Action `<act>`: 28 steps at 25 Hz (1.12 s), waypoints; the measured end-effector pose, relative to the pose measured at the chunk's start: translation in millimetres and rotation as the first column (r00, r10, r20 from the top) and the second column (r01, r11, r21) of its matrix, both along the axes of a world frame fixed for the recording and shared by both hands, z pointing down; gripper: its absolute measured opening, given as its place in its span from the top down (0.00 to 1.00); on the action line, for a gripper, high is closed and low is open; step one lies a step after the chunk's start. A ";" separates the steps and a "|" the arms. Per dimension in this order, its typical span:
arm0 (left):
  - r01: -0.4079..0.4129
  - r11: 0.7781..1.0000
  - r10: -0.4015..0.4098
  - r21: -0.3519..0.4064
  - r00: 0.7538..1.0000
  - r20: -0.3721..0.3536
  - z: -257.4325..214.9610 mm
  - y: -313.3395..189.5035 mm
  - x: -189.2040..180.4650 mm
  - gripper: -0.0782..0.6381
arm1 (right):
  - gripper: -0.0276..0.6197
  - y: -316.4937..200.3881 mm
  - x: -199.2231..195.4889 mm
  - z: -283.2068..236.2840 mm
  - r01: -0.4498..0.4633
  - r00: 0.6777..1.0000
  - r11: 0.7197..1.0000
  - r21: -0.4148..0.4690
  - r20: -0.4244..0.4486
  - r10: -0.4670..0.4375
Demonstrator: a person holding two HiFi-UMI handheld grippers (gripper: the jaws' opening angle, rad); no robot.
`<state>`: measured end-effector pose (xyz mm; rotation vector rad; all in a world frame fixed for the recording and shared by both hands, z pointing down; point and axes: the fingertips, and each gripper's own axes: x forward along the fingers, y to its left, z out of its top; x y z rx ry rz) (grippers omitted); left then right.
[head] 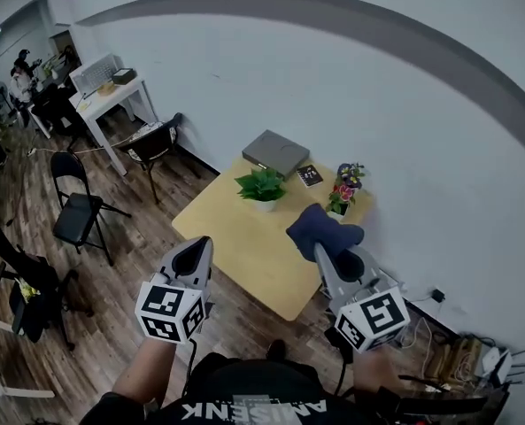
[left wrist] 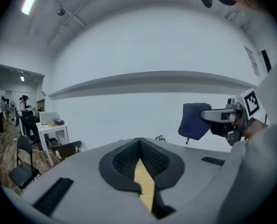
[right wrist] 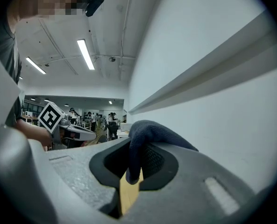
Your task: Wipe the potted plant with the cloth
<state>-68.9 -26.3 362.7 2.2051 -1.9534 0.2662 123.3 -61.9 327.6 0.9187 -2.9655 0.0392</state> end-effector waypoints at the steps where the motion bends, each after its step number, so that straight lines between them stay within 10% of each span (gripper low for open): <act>1: -0.007 1.000 0.007 -0.009 1.000 0.007 2.1 -7.6 1.5 0.89 | 0.91 -6.1 2.7 0.9 -0.008 1.000 1.000 -0.004 0.003 0.008; 14: -0.220 0.973 0.223 -0.068 0.974 0.035 32.1 -101.5 -25.2 0.89 | 0.91 -55.0 -14.2 9.7 -0.221 0.974 0.975 -0.018 -0.043 0.220; 20: -0.333 0.932 0.352 -0.140 0.924 0.149 56.4 -149.5 -63.1 0.89 | 0.91 -76.0 -55.9 8.7 -0.324 0.945 0.945 -0.031 -0.052 0.323; 28: -0.485 0.859 0.502 -0.165 0.861 0.081 84.7 -179.9 -82.8 0.89 | 0.91 -95.0 -85.9 16.7 -0.465 0.885 0.883 -0.070 -0.053 0.462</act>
